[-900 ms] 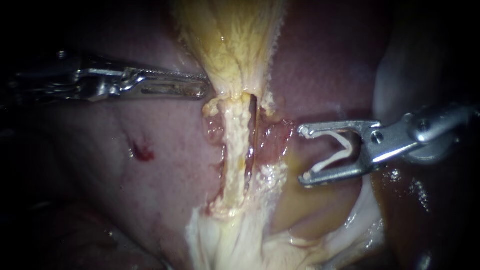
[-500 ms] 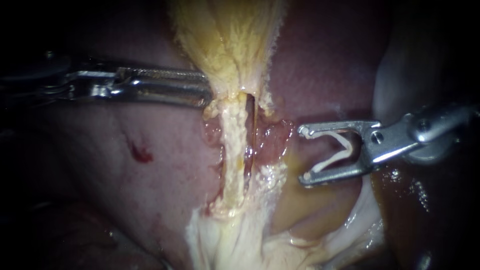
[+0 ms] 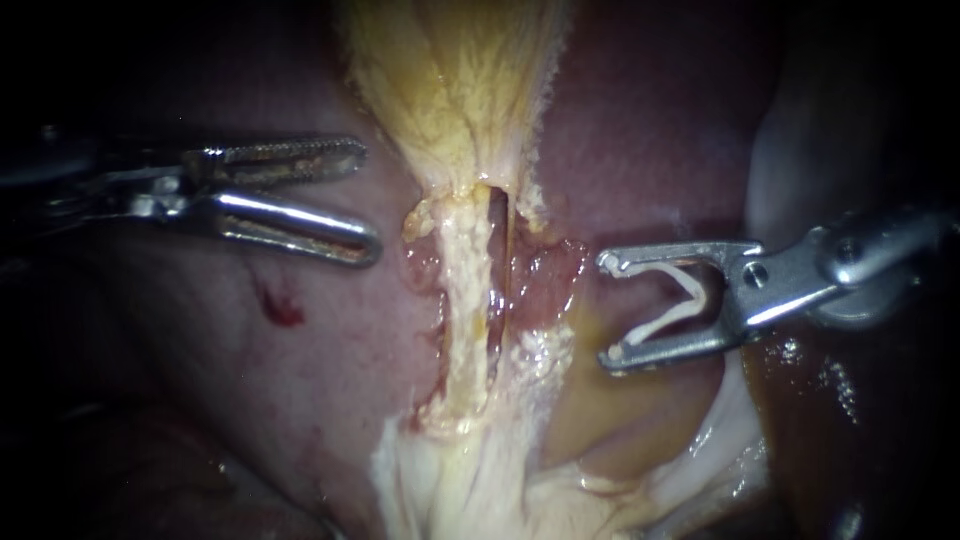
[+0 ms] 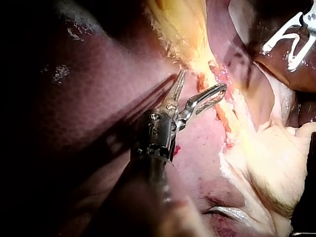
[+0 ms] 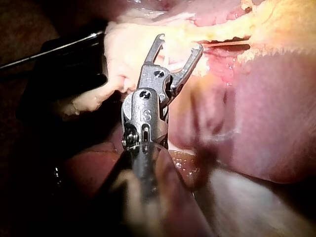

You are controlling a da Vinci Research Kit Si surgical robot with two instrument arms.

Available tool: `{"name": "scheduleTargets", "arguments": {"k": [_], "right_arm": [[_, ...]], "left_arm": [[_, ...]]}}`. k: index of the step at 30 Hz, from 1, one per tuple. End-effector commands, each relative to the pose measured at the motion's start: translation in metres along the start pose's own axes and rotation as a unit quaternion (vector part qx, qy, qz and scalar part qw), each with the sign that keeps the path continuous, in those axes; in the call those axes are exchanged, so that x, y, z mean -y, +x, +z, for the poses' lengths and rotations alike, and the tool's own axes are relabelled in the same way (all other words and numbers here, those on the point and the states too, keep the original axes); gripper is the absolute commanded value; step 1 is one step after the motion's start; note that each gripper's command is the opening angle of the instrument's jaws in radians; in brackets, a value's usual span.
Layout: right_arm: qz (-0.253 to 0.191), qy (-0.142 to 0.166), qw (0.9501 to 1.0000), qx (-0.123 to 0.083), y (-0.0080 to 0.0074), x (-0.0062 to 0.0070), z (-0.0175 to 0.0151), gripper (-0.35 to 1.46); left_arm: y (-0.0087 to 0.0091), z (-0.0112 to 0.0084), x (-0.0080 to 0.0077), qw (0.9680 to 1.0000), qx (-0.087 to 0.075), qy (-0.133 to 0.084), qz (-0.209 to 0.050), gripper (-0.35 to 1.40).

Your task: Grabbing gallbladder

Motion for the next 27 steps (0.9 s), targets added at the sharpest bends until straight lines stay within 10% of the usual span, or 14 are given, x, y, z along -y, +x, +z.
{"name": "scheduleTargets", "arguments": {"k": [1, 27], "right_arm": [[0.0, 0.0, 1.0, 0.0, 0.0, 0.0, 0.0, 0.46], [0.0, 0.0, 1.0, 0.0, 0.0, 0.0, 0.0, 0.45]], "left_arm": [[0.0003, 0.0005, 0.0, 1.0, 0.0, -0.001, 0.0, 0.57], [0.0024, 0.0059, -0.0015, 0.9999, -0.008, -0.001, 0.008, 0.22]]}}
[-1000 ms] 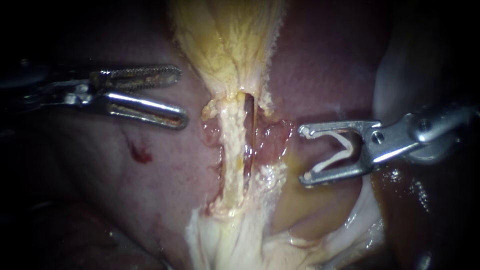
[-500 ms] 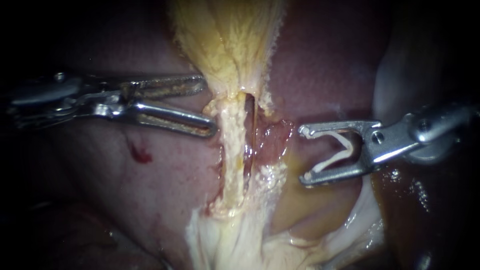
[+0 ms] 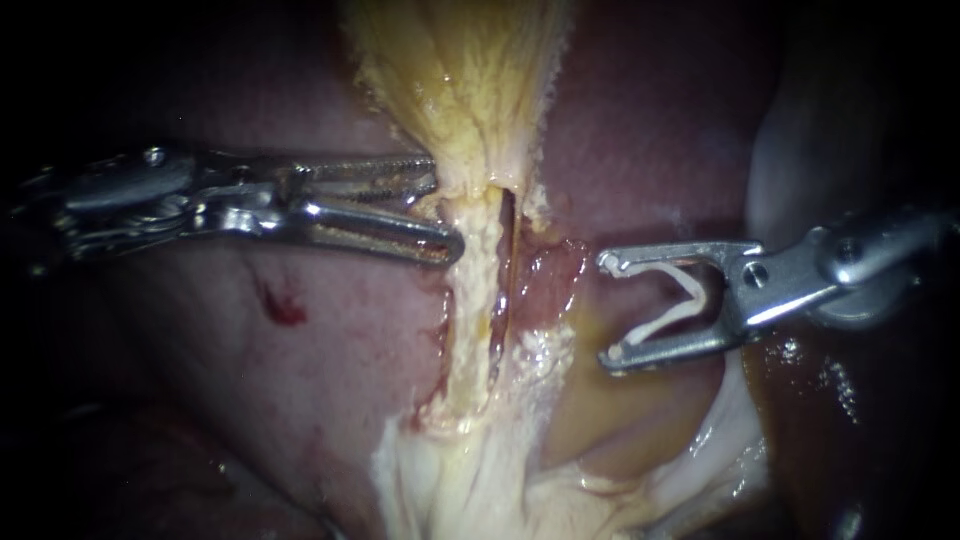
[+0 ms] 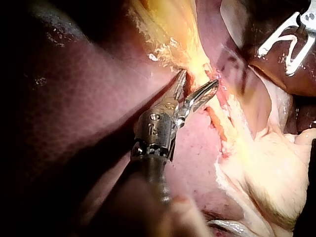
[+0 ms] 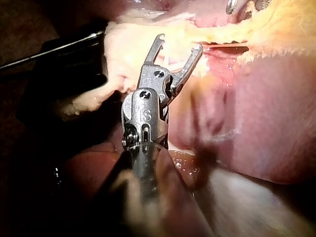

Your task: Grabbing gallbladder

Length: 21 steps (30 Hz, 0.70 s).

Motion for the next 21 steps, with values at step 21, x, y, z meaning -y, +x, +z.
{"name": "scheduleTargets", "arguments": {"k": [21], "right_arm": [[0.0, 0.0, 1.0, 0.0, 0.0, 0.0, 0.0, 0.45]], "left_arm": [[-0.0004, -0.0022, 0.0, 0.9995, -0.031, 0.004, -0.001, -0.35]]}}
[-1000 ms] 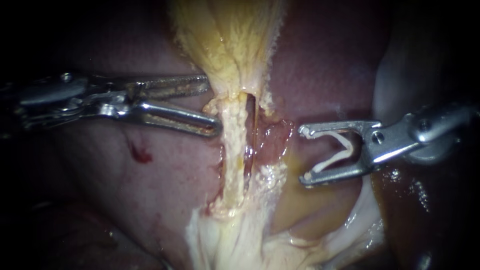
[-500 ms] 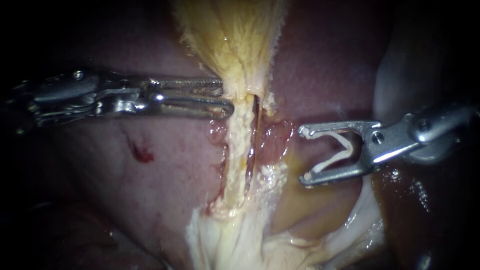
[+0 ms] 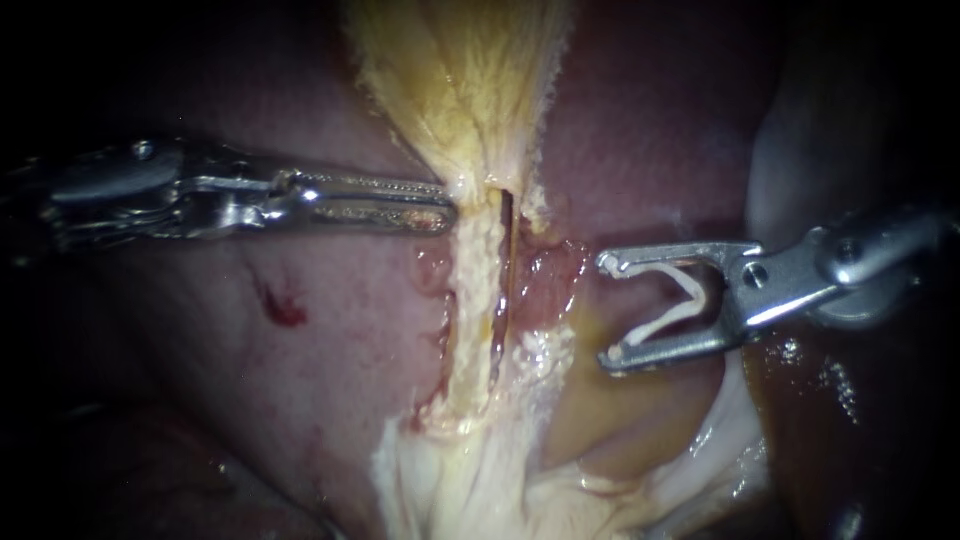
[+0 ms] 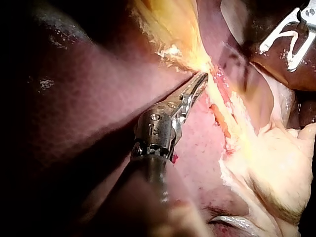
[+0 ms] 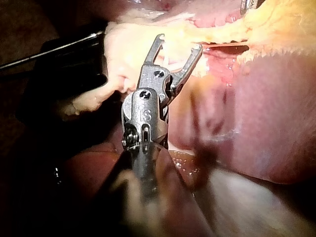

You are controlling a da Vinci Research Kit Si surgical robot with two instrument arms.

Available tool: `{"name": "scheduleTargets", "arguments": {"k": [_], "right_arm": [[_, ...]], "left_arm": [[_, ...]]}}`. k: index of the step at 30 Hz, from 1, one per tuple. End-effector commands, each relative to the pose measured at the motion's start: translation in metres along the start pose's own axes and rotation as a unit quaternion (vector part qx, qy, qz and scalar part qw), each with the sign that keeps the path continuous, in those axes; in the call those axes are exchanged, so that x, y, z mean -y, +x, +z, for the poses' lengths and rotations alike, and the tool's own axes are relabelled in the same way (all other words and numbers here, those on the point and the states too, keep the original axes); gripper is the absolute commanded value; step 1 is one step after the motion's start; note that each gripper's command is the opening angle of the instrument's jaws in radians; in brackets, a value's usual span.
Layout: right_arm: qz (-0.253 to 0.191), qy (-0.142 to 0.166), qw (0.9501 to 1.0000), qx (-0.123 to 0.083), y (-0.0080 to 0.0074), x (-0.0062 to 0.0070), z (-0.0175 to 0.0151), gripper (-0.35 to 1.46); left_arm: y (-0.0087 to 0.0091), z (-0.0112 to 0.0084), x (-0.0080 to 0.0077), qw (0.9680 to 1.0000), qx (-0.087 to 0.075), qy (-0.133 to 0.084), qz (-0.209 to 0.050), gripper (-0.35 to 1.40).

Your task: Grabbing gallbladder

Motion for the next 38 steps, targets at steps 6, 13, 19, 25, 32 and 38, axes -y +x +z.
{"name": "scheduleTargets", "arguments": {"k": [6, 13, 19, 25, 32, 38], "right_arm": [[0.003, 0.0, 1.0, 0.0, 0.0, 0.0, 0.0, 0.45], [0.003, 0.0, 1.0, 0.0, 0.0, 0.0, -0.0001, 0.45], [0.003, 0.0, 1.0, 0.0, 0.0, 0.0, -0.0001, 0.45], [0.003, 0.0, 1.0, 0.0, 0.0, 0.0, -0.0001, 0.45], [0.003, 0.0, 1.0, 0.0, 0.0, 0.0, -0.0001, 0.45], [0.003, 0.0, 1.0, 0.0, -0.0001, 0.0, -0.0001, 0.45]], "left_arm": [[-0.0013, -0.0029, 0.0003, 1.0, -0.001, 0.003, -0.004, -0.35], [-0.0032, -0.0066, 0.001, 0.9999, 0.007, 0.002, -0.01, -0.35], [-0.0048, -0.0078, 0.0017, 0.9998, 0.021, 0.003, -0.003, -0.35], [-0.005, -0.0082, 0.0015, 0.9998, 0.021, 0.0, -0.001, -0.35], [-0.005, -0.0082, 0.0015, 0.9998, 0.021, 0.0, -0.001, -0.35], [-0.0049, -0.0082, 0.0011, 0.9998, 0.022, -0.001, -0.001, -0.35]]}}
